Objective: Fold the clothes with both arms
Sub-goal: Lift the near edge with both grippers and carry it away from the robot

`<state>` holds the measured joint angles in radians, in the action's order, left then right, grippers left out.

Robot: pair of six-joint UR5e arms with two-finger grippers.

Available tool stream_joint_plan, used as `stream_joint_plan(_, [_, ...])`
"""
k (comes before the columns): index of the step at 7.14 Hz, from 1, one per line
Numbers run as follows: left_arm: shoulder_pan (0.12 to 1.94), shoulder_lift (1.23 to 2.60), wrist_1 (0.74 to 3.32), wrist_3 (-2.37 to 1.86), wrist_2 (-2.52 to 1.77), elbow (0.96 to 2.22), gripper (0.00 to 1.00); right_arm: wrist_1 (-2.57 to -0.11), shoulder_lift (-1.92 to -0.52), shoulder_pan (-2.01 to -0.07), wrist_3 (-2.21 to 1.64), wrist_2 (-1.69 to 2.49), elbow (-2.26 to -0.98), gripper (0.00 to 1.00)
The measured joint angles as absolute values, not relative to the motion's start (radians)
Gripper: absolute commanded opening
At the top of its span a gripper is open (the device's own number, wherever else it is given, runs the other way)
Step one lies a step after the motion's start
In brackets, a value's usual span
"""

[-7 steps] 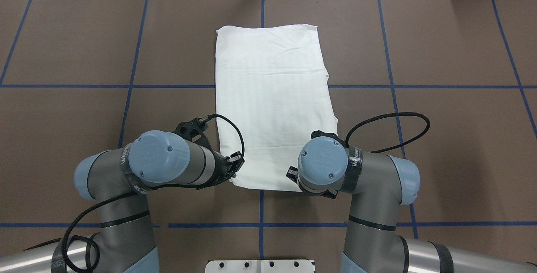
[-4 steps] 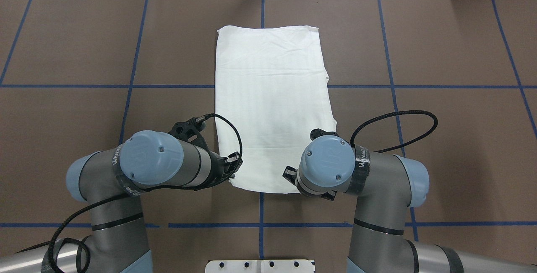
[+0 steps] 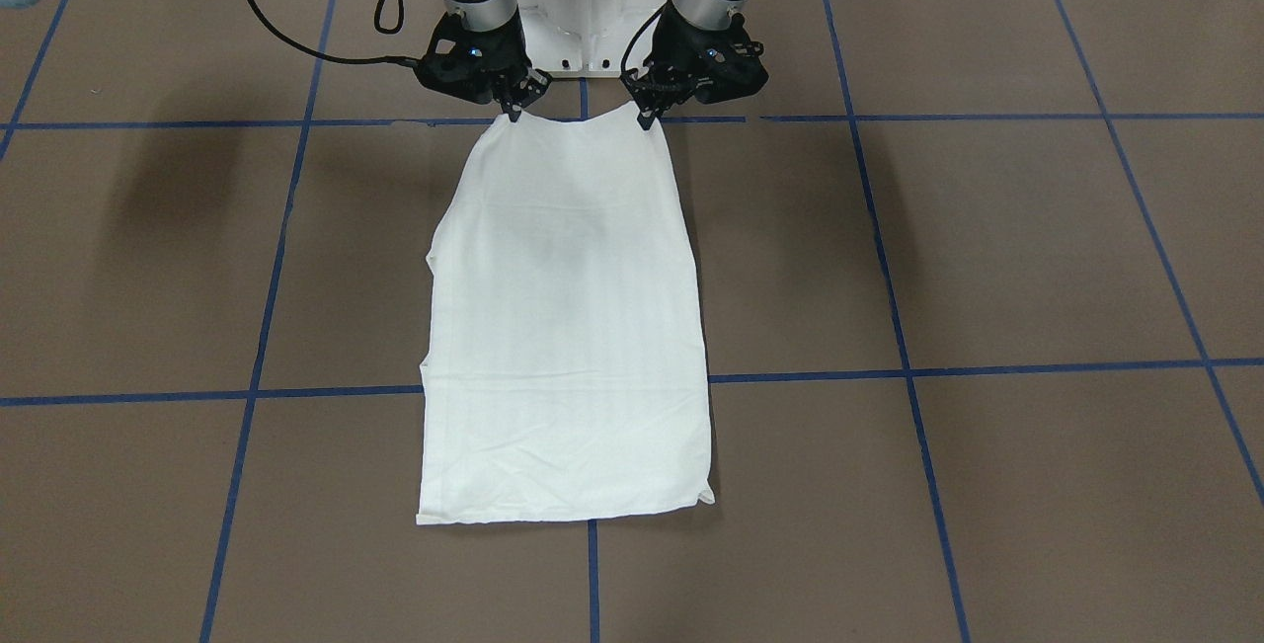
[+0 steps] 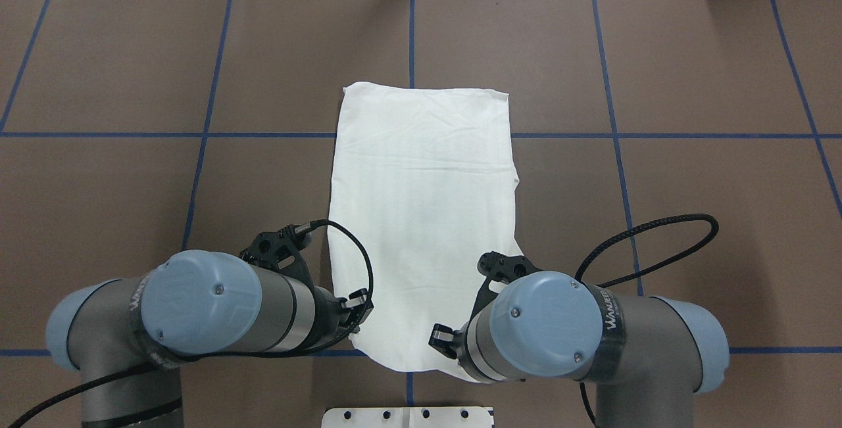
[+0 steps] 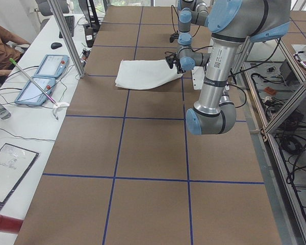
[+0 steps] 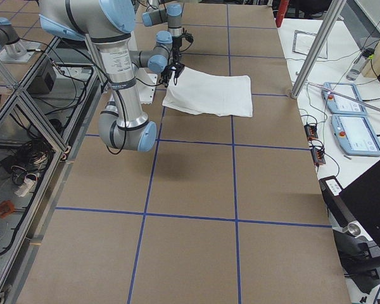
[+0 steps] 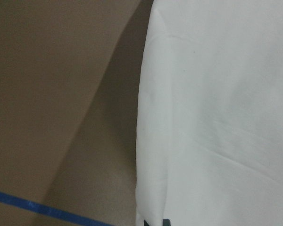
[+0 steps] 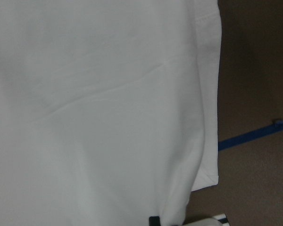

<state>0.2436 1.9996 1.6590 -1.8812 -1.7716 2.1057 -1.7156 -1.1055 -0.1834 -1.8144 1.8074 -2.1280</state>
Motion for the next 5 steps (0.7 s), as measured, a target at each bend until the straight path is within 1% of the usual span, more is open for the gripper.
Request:
stream_joint_plan(2, [0.208, 1.976, 1.558, -1.895, -1.774, 2.215, 0.0, -1.762, -1.109, -0.18, -1.814, 1.875, -2.205, 0.0])
stream_joint_plan(3, [0.203, 1.96, 1.54, -1.897, -1.782, 2.254, 0.0, -1.768, -1.109, -0.196, -1.813, 1.889, -2.218, 0.0])
stream_joint_plan(5, [0.217, 1.97, 1.536, -1.892, -1.808, 2.273, 0.0, -1.768, -1.098, -0.249, -1.805, 1.902, -2.221, 0.0])
